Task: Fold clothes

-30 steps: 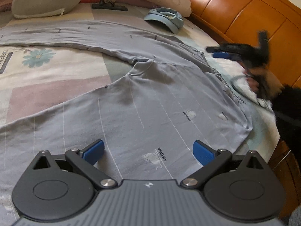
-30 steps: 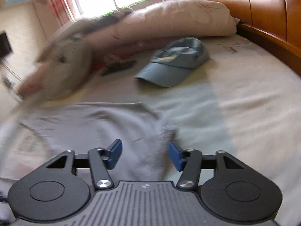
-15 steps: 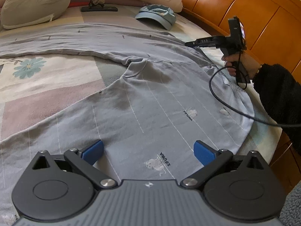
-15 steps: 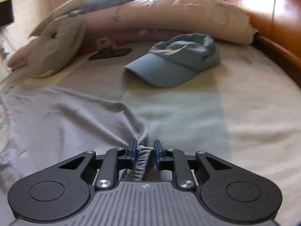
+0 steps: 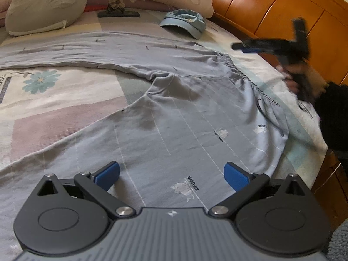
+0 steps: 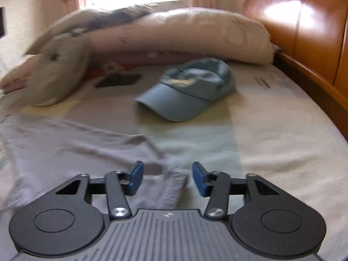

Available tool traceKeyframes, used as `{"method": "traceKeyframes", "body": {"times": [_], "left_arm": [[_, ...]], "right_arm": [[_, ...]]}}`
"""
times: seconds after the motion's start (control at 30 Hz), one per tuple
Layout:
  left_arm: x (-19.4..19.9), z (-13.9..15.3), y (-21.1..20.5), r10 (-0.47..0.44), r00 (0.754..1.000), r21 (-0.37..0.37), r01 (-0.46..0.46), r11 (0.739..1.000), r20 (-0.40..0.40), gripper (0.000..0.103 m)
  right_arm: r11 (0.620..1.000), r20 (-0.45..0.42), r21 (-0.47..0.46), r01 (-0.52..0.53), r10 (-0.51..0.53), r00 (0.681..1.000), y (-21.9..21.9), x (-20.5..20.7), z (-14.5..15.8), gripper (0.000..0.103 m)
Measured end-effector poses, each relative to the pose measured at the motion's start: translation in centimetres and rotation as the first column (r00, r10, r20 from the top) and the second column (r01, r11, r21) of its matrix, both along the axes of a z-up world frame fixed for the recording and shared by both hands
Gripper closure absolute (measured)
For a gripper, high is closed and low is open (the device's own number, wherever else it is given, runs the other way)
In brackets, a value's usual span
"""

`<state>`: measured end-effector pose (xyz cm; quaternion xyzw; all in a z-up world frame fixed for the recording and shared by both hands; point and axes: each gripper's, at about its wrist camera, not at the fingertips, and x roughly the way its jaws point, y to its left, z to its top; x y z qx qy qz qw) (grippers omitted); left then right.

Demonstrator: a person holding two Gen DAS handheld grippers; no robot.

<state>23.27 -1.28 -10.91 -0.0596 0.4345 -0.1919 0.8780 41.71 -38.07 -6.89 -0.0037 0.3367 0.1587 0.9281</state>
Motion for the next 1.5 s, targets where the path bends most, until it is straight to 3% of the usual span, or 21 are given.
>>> {"method": "traceKeyframes", "body": {"times": [0.1,0.23,0.37,0.5,0.67,0.83,1.23,1.4,1.5], "left_arm": [[-0.5,0.2,0.1,0.001,1.0,0.015,-0.001,1.0,0.009,0.002],[-1.2,0.5,0.4,0.003,1.0,0.034,-0.004,0.999,0.019,0.002],[-2.4,0.0,1.0,0.012,1.0,0.042,-0.012,0.999,0.003,0.002],[-4.1,-0.4,1.6,0.001,1.0,0.061,-0.001,0.998,-0.008,0.002],[-6.0,0.4,1.9,-0.017,1.0,0.122,0.016,0.992,0.011,0.002],[-6.1,1.0,3.0,0.031,0.998,0.168,-0.04,0.985,0.055,0.002],[-8.6,-0.7,4.5,0.077,0.997,0.221,-0.075,0.972,0.001,0.002],[-8.1,0.4,6.0,0.139,0.989,0.251,-0.149,0.956,0.056,0.002],[-7.5,-0.1,7.1,0.2,0.979,0.253,-0.205,0.945,0.049,0.002]], "right_arm": [[0.994,-0.006,-0.003,-0.111,0.111,0.994,2.0,-4.7,0.9,0.028],[0.973,-0.071,-0.046,-0.226,0.222,0.972,5.9,-10.5,-0.9,0.021],[0.967,-0.139,-0.126,-0.22,0.202,0.969,8.5,-15.1,-4.0,0.02],[0.97,-0.128,-0.14,-0.198,0.18,0.975,9.1,-18.0,-5.2,0.0],[0.976,-0.134,-0.147,-0.163,0.143,0.981,9.4,-18.5,-5.4,0.0],[0.979,-0.142,-0.154,-0.132,0.11,0.984,10.0,-18.3,-5.5,0.0],[0.983,-0.126,-0.148,-0.113,0.095,0.988,9.9,-18.5,-5.6,0.0],[0.983,-0.116,-0.148,-0.107,0.091,0.989,9.9,-18.7,-5.6,0.0],[0.984,-0.126,-0.156,-0.092,0.073,0.989,10.1,-18.7,-5.4,0.0]]}}
